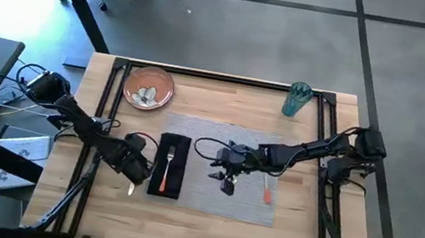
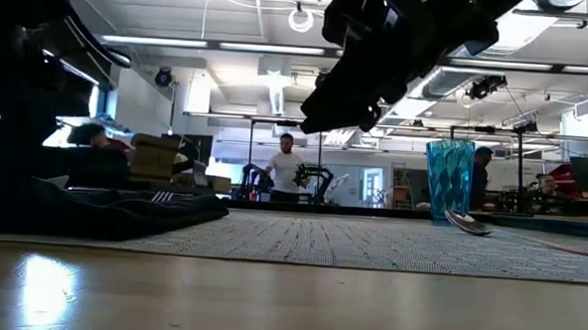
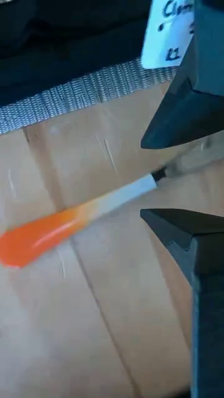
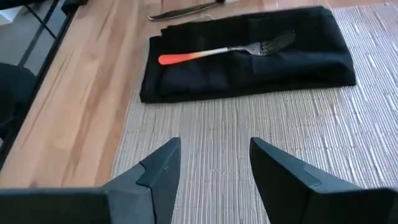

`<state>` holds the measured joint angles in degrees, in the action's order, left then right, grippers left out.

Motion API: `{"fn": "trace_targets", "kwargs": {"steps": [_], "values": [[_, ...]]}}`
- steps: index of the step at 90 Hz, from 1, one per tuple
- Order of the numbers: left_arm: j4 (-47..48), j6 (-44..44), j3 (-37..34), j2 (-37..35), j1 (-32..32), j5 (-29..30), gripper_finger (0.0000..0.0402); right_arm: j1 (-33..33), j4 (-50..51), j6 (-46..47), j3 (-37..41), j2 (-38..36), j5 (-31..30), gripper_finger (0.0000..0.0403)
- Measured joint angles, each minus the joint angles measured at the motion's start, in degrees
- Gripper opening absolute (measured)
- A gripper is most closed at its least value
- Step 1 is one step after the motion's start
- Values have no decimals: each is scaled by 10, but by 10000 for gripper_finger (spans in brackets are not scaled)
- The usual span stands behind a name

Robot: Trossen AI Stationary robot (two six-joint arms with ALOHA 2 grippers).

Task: Set table place
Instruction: Put the orange table knife on the gray table mat beside the orange spoon

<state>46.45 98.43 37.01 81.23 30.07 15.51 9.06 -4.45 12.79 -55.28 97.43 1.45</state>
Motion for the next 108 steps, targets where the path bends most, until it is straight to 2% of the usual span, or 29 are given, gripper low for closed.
{"fn": "trace_targets", "kwargs": {"steps": [18, 37, 45, 59, 64, 92, 108], "values": [[-18, 19, -29, -2, -8, -4, 145, 0, 3, -18, 0, 3, -21, 171], [-23, 0, -32, -2, -7, 3, 137, 0, 4, -42, 0, 3, -22, 171], [-27, -13, -32, -2, -7, 9, 109, 0, 4, -49, 0, 3, -31, 171], [-23, -27, -33, -1, -7, 20, 23, 0, 5, -51, 0, 3, -35, 171], [-26, -36, -33, -1, -7, 27, 9, 0, 4, -51, 0, 3, -38, 171], [-27, -41, -12, 1, 11, 77, 0, 0, 5, -51, 0, 3, -47, 171], [14, -59, 24, 1, 12, 94, 1, 0, 5, -51, 0, 3, -47, 171]]}}
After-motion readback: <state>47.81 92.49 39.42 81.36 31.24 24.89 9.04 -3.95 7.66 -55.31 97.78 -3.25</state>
